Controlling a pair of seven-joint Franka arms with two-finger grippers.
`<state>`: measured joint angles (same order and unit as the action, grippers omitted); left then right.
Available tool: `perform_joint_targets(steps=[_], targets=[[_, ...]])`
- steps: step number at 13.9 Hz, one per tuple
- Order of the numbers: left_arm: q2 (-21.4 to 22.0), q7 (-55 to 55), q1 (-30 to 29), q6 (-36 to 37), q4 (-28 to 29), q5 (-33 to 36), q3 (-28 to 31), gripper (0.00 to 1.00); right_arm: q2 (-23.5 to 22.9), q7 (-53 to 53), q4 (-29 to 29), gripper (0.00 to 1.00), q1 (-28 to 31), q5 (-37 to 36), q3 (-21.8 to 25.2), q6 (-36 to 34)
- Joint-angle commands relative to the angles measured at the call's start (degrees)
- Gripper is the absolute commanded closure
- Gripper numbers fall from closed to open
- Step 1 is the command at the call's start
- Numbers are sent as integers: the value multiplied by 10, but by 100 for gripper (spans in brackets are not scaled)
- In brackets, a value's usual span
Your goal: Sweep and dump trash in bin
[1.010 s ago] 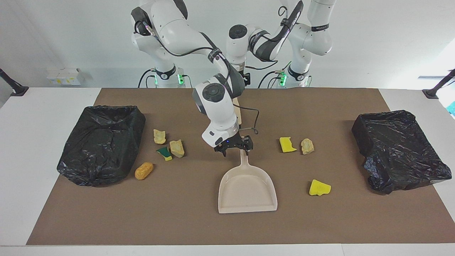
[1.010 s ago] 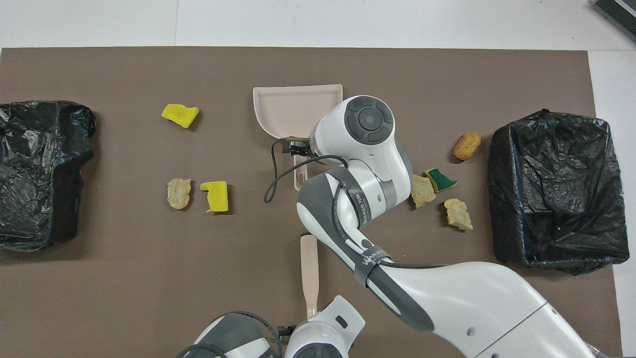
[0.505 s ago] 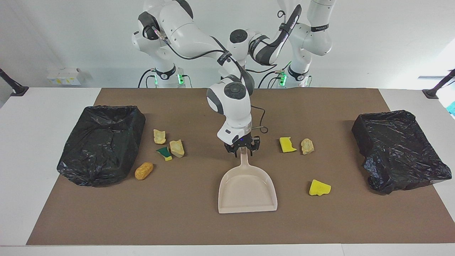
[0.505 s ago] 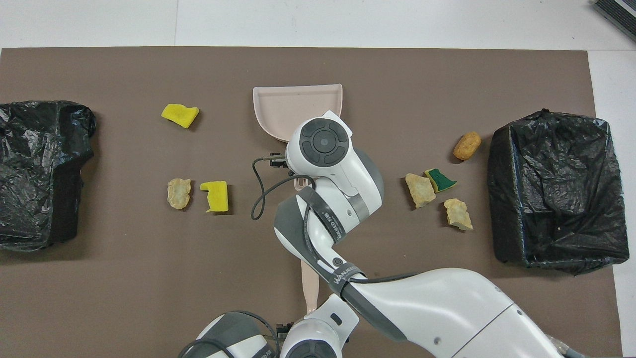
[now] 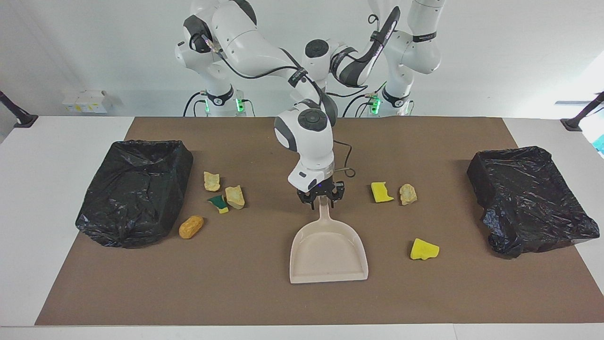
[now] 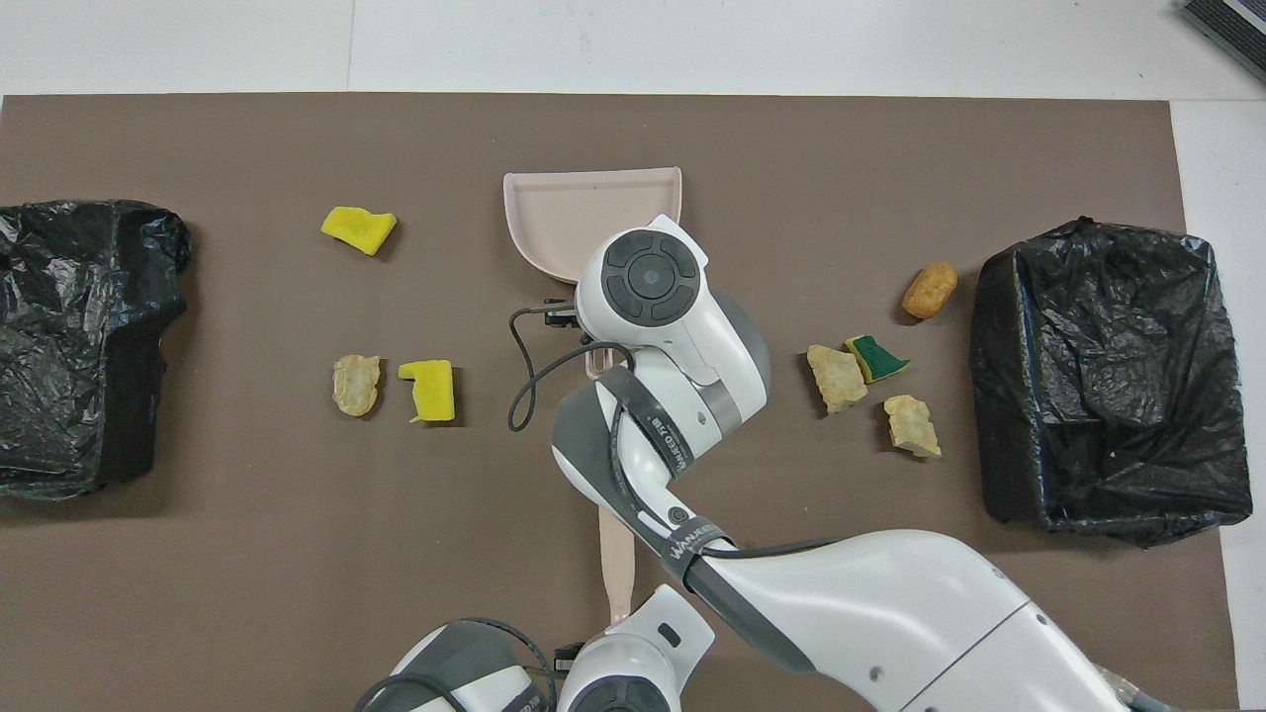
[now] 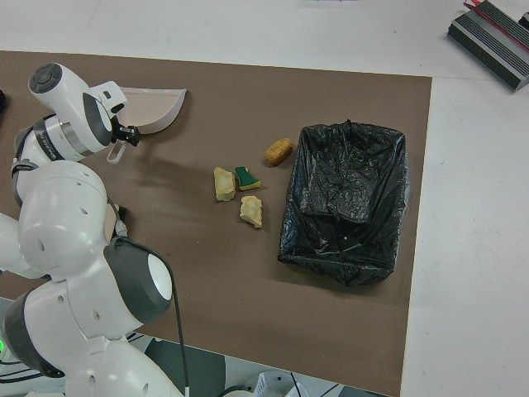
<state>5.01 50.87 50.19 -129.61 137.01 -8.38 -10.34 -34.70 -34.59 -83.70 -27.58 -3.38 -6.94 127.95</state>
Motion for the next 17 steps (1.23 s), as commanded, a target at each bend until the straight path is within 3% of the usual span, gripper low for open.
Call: perform_joint_targets(steps=[1, 3, 4, 7, 11, 14, 17], targets=[[12, -7, 11, -5, 19, -9, 8, 59, 11, -4, -16, 79, 13, -10, -6, -15], [14, -8, 11, 0, 20, -9, 8, 64, 20, 13, -23, 91, 19, -8, -7, -25], [14, -7, 11, 1, 20, -9, 8, 73, 23, 38, -23, 100, 26, -5, -7, -38], [14, -8, 11, 22, 16, -9, 9, 98, 38, 108, -23, 100, 37, -1, -7, -74], [25, -3, -3, 97, -10, -9, 13, 100, 61, 208, -29, 100, 52, -1, -8, -114], [36, -7, -50, 165, -51, -2, 15, 100, 99, 254, -60, 100, 76, 1, -8, -125], [71, -10, -94, 190, -54, 13, 15, 100, 122, 345, -63, 100, 92, 2, -8, -175]])
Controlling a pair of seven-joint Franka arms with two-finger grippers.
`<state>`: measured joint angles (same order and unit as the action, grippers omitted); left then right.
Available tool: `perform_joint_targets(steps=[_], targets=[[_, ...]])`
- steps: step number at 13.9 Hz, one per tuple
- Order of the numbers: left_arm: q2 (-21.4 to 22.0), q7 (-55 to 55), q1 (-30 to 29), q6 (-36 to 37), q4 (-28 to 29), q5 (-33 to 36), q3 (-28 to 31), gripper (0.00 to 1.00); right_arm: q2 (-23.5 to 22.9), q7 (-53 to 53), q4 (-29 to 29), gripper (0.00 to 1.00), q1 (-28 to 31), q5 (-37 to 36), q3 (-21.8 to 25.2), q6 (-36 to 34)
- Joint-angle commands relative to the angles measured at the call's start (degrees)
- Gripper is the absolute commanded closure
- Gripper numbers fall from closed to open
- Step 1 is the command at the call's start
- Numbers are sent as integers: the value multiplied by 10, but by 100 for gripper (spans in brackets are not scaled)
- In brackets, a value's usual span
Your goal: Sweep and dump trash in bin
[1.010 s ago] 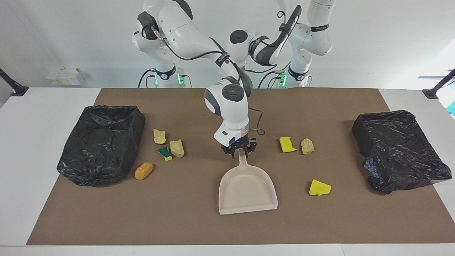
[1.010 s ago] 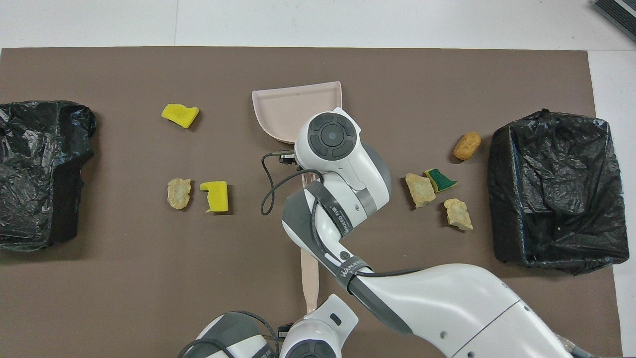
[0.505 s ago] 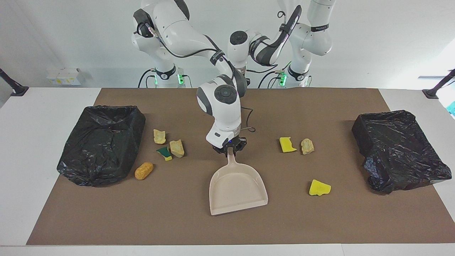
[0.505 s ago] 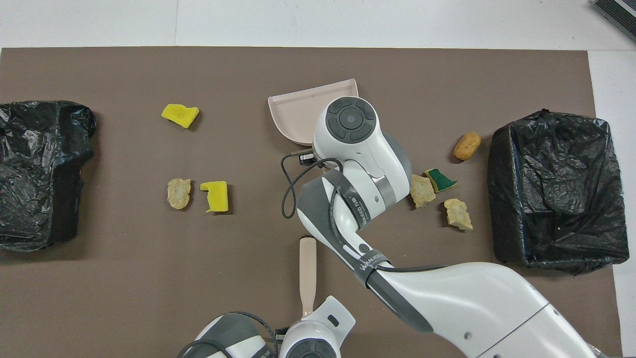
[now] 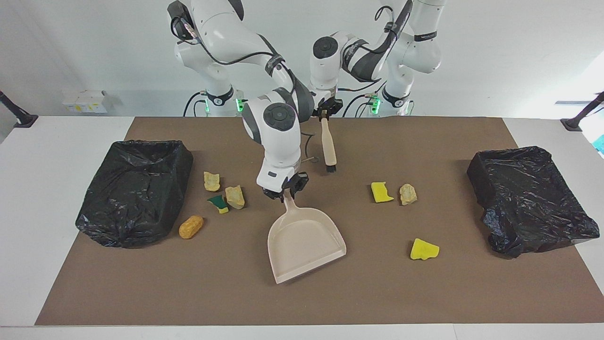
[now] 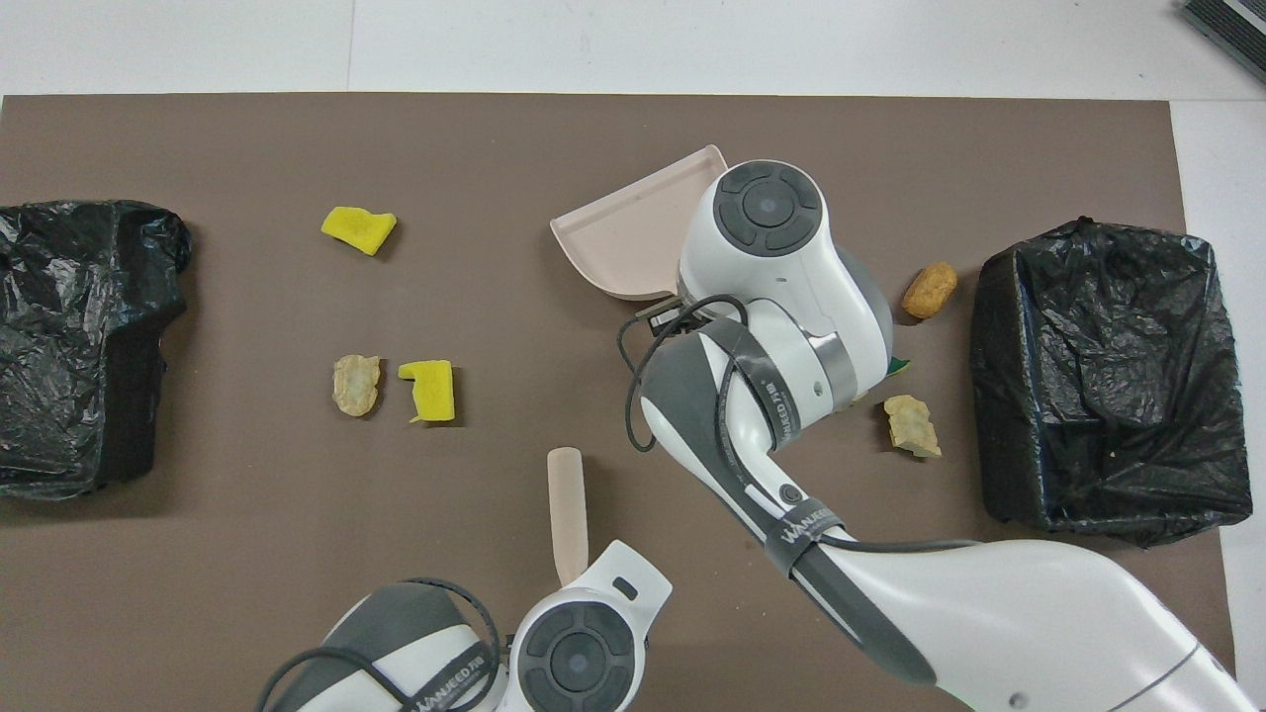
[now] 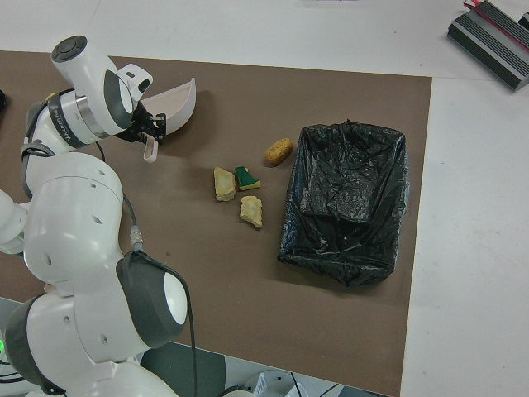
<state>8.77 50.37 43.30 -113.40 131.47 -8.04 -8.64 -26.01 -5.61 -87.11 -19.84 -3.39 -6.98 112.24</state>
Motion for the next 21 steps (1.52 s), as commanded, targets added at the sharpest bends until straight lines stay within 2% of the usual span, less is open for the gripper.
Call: perform_joint_targets(steps=[1, 3, 5, 9, 12, 13, 16, 21], targets=[[45, -15, -48, 34, 1, 12, -1, 100, 44, 81, -30, 100, 16, 1, -8, -34], [63, -112, -114, 55, -9, 12, -1, 100, 56, 145, -30, 100, 15, 1, -8, -75], [64, -149, -165, 101, -37, 21, -2, 100, 64, 240, -41, 100, 15, 1, -8, -85], [60, -152, -200, 109, -66, 65, -3, 100, 90, 328, -84, 100, 3, 0, -8, -73], [59, -171, -238, 130, -82, 68, -1, 100, 104, 368, -108, 100, -11, 0, -8, -71], [58, -178, -255, 141, -86, 76, -2, 100, 112, 382, -123, 100, -16, -1, -8, -63], [59, -187, -306, 159, -82, 87, -2, 100, 127, 438, -187, 100, -17, -1, -9, 21], [48, -302, -394, 119, -60, 87, -2, 100, 120, 488, -215, 100, -18, -1, -8, 79]])
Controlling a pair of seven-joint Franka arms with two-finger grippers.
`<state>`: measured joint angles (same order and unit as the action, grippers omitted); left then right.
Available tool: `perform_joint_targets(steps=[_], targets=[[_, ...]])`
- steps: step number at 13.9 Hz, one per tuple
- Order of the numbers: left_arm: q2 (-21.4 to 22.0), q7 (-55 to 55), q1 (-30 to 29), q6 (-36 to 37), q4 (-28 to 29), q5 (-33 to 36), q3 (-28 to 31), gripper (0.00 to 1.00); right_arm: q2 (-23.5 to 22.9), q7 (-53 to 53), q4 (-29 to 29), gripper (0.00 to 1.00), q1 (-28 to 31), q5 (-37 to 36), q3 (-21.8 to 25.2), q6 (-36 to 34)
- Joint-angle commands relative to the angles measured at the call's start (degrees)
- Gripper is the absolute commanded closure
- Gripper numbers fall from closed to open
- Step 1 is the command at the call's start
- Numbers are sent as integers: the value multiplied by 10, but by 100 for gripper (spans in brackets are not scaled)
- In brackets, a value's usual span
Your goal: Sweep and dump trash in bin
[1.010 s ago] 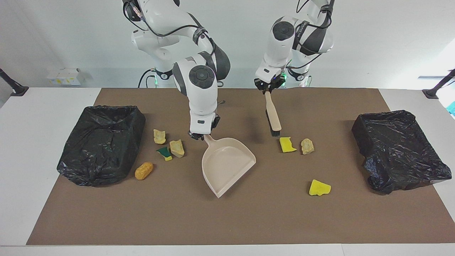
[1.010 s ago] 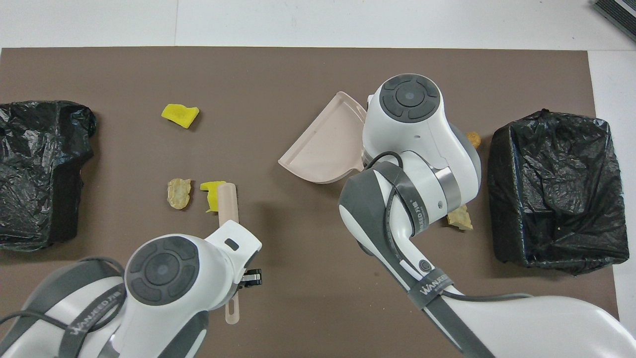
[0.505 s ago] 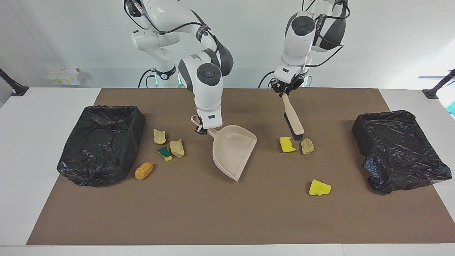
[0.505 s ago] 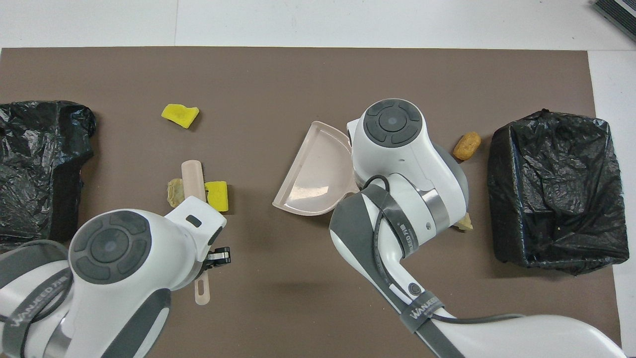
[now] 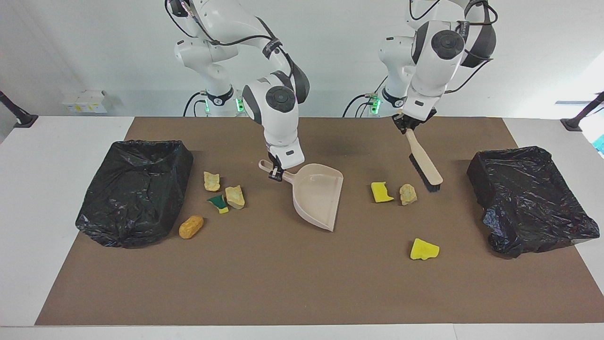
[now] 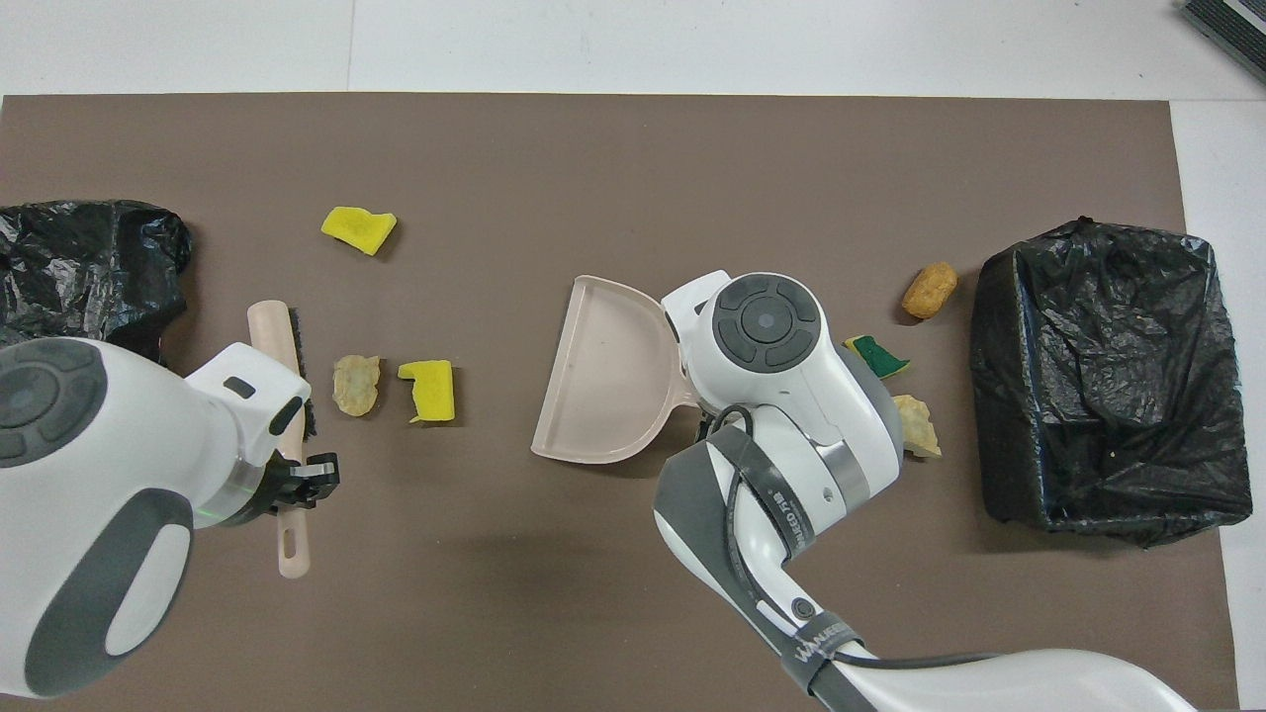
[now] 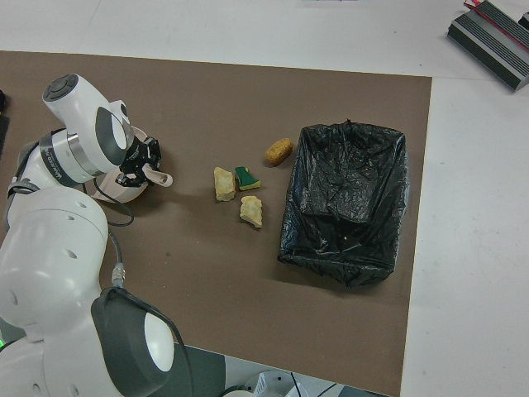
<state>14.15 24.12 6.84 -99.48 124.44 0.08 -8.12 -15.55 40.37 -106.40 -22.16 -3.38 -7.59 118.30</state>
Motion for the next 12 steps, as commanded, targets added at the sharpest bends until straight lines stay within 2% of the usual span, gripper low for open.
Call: perform_joint_targets(steps=[1, 5, 8, 12], targets=[[-7, -43, -37, -26, 13, 6, -8, 100, 12, 37, -22, 100, 6, -2, -2, 20], [-12, -68, -60, -43, 56, 6, -8, 100, 12, 41, -27, 100, 4, -8, -2, 17], [-34, -62, -60, -117, 106, 6, -8, 100, 16, 44, -28, 100, -5, -8, -2, -15], [-54, -68, -27, -135, 122, 3, -10, 100, 17, 163, -27, 100, -11, -11, -2, -11]])
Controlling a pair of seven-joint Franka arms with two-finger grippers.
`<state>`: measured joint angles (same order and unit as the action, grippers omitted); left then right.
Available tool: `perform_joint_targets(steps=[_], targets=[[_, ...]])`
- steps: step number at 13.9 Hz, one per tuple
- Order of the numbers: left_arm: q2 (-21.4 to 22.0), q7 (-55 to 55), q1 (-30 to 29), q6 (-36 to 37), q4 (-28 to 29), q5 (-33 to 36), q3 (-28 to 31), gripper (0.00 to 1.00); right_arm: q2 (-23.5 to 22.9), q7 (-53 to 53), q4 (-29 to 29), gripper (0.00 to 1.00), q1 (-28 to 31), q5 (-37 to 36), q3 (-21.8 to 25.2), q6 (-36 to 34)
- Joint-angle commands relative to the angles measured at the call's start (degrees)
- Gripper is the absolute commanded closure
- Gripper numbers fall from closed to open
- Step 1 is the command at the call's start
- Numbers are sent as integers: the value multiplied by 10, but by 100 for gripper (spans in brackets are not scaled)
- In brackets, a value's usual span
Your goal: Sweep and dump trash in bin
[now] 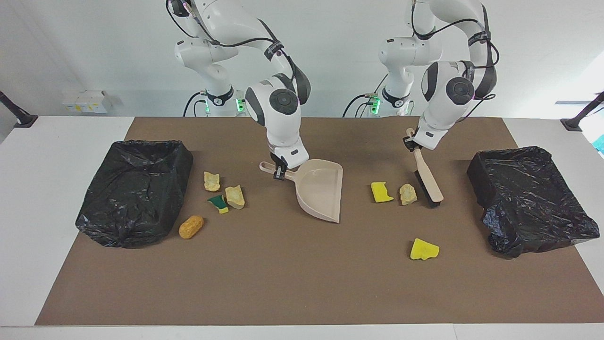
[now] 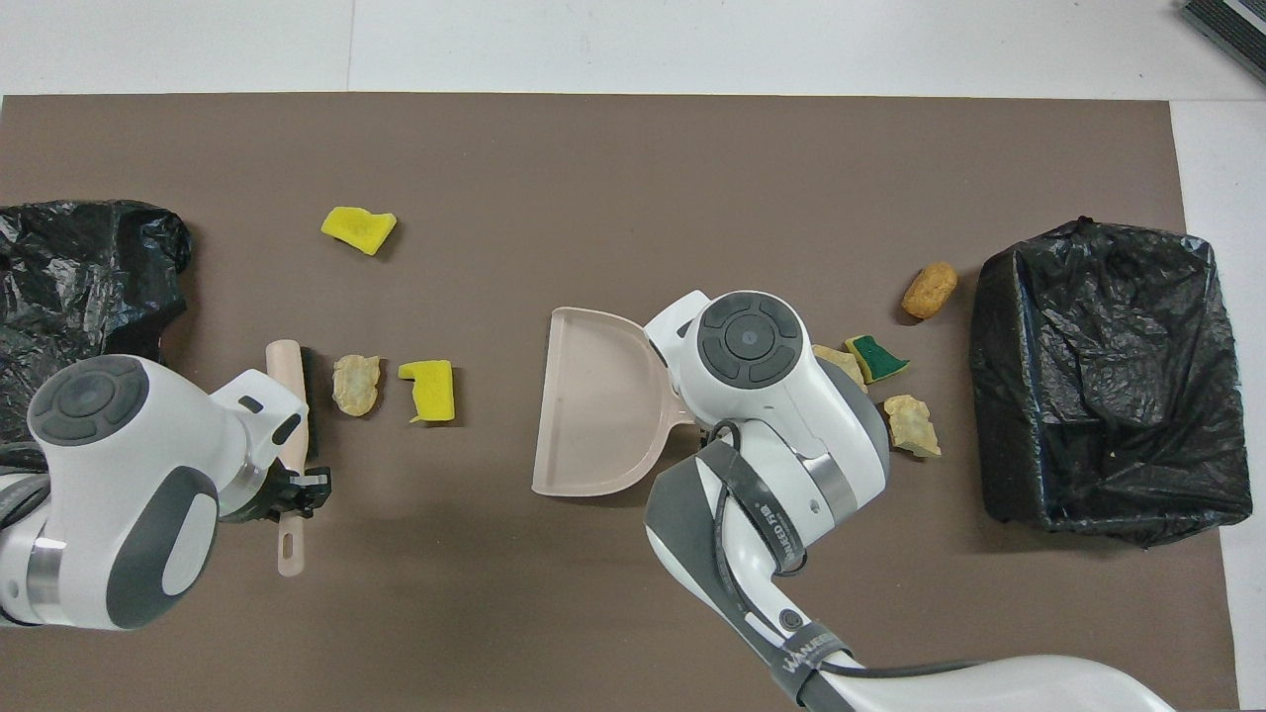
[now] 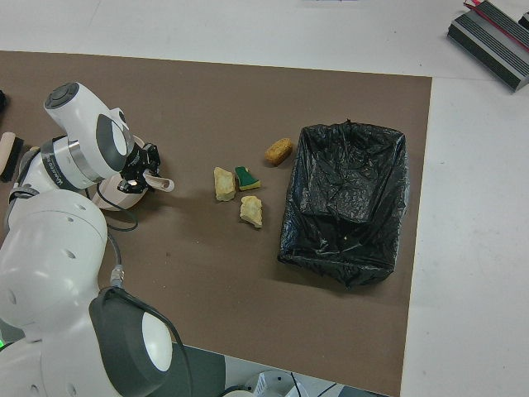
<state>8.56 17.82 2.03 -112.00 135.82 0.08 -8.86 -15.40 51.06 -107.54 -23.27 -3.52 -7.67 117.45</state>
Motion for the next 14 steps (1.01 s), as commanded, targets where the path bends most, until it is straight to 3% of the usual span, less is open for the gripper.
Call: perform_joint_targets(steps=[1, 5, 11, 14], targets=[[-1, 2, 46, -9, 10, -2, -3, 100, 15, 62, -15, 100, -1, -11, -2, -3], [-1, 2, 124, -22, 8, -69, -3, 100, 16, 62, -15, 100, -1, -22, -2, 2], [-6, 4, 267, -89, -12, -104, -4, 100, -1, 55, -17, 100, -18, -22, -2, 47], [-28, 4, 277, -69, -59, -109, -3, 100, -8, 44, -17, 100, -23, -21, -2, 57]])
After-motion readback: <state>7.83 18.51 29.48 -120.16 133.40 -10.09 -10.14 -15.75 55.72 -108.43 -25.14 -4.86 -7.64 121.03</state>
